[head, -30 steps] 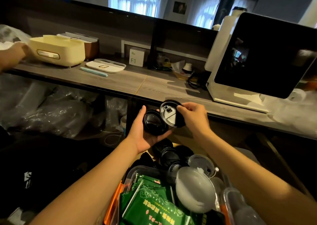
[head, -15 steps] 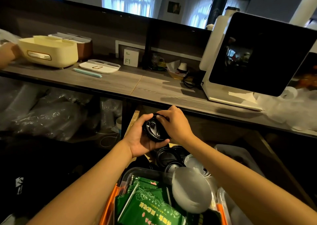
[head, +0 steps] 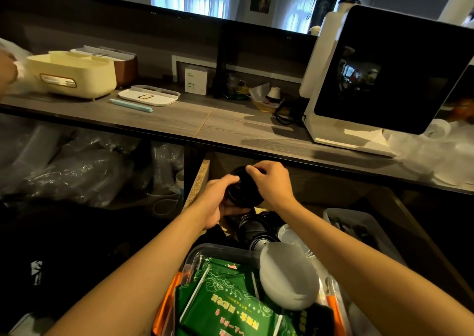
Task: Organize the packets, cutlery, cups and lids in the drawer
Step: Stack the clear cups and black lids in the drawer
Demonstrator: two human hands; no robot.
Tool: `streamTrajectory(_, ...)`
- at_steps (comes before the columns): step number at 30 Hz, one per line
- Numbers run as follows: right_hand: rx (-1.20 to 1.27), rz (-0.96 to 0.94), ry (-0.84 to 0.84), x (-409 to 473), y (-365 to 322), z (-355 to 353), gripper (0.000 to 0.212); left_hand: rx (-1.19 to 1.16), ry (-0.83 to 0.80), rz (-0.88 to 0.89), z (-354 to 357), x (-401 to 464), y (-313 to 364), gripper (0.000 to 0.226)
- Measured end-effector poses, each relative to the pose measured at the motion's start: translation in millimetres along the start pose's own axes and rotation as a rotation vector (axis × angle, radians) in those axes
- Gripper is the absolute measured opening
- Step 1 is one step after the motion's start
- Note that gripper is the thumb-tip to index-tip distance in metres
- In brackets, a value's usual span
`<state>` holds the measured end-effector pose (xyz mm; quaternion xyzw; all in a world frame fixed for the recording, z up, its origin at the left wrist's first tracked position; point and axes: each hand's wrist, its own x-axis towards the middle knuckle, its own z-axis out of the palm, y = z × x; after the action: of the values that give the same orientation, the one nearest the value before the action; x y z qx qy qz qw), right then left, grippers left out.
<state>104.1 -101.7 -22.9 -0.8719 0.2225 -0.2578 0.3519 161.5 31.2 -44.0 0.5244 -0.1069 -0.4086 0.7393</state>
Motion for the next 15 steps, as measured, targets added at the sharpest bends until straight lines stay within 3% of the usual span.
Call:
streamTrajectory(2,0.027,0.003,0.023,2.1,4.0,2.3,0.024,0.066,0.014,0.043,0.4,0.8,-2.0,0.023)
streamTrajectory(4,0.149,0.034,-0.077,2.7,1.6,5.7,0.027,0.096,0.007,0.049,0.7,0.6,-2.4,0.023)
streamTrajectory(7,0.485,0.229,-0.242,4.2,1.7,4.0,0.041,0.043,0.082,0.088,-0.9,3.9,-1.7,0.016)
streamTrajectory(9,0.539,0.327,-0.249,7.5,15.7,0.8,0.043,-0.011,0.166,0.064,-2.9,5.1,-1.7,0.012)
streamTrajectory(10,0.47,0.343,-0.262,8.0,24.7,-1.0,0.036,-0.029,0.192,0.032,-3.7,5.5,-2.4,0.012)
streamTrajectory(12,0.049,0.267,-0.384,7.6,44.2,-5.8,0.018,-0.043,0.216,-0.019,-5.3,8.3,-4.3,0.014)
streamTrajectory(14,-0.33,0.188,-0.573,1.7,58.0,-7.9,0.03,-0.049,0.243,-0.038,-7.1,13.2,-5.7,0.015)
streamTrajectory(15,-0.407,0.179,-0.633,-2.7,61.8,-7.2,0.036,-0.05,0.252,-0.048,-7.9,15.1,-6.1,0.015)
